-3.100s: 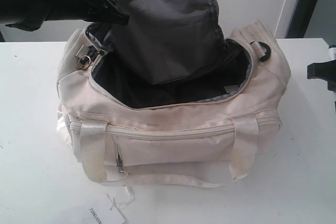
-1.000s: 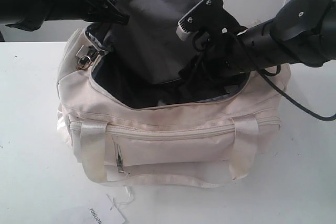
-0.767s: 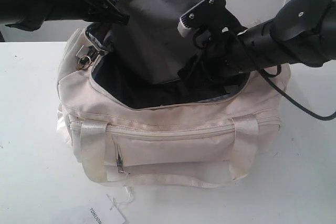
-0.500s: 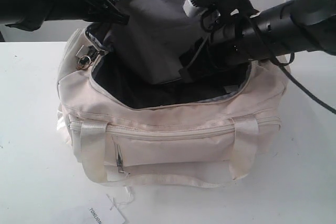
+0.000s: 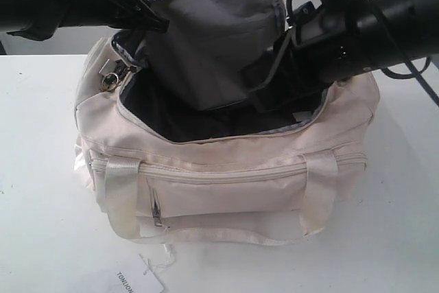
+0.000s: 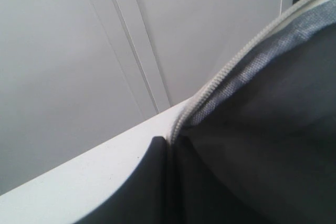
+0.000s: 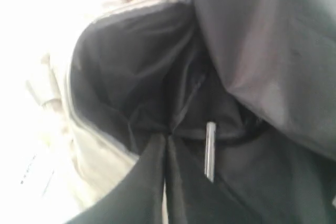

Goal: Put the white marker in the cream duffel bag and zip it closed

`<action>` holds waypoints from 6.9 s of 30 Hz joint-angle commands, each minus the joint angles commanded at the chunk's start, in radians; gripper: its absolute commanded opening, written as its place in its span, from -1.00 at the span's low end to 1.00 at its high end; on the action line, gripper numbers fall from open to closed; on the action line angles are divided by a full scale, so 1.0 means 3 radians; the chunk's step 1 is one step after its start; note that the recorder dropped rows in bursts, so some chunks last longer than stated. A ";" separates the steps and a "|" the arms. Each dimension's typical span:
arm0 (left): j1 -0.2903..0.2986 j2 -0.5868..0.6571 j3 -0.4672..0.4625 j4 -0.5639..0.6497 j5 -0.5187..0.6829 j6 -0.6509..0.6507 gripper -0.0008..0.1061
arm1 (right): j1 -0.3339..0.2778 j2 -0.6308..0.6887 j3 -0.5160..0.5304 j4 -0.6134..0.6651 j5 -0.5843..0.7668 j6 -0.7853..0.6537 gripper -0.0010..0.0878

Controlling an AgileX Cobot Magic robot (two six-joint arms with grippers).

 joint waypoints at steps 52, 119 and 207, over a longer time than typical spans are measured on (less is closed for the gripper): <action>0.0000 0.0000 0.0000 0.0000 0.0000 0.0000 -0.99 | -0.1357 -0.0281 -0.0104 -0.1077 0.0966 0.1886 -0.98; 0.0006 -0.0035 -0.0775 0.0609 0.4132 -0.0958 -0.99 | -0.1357 -0.0281 -0.0104 -0.1028 0.0967 0.1877 -0.98; 0.1273 -0.0471 0.0121 -0.0224 0.3882 -0.2195 -0.99 | 0.0132 -0.0209 -0.0098 0.0549 0.0093 0.0363 -0.98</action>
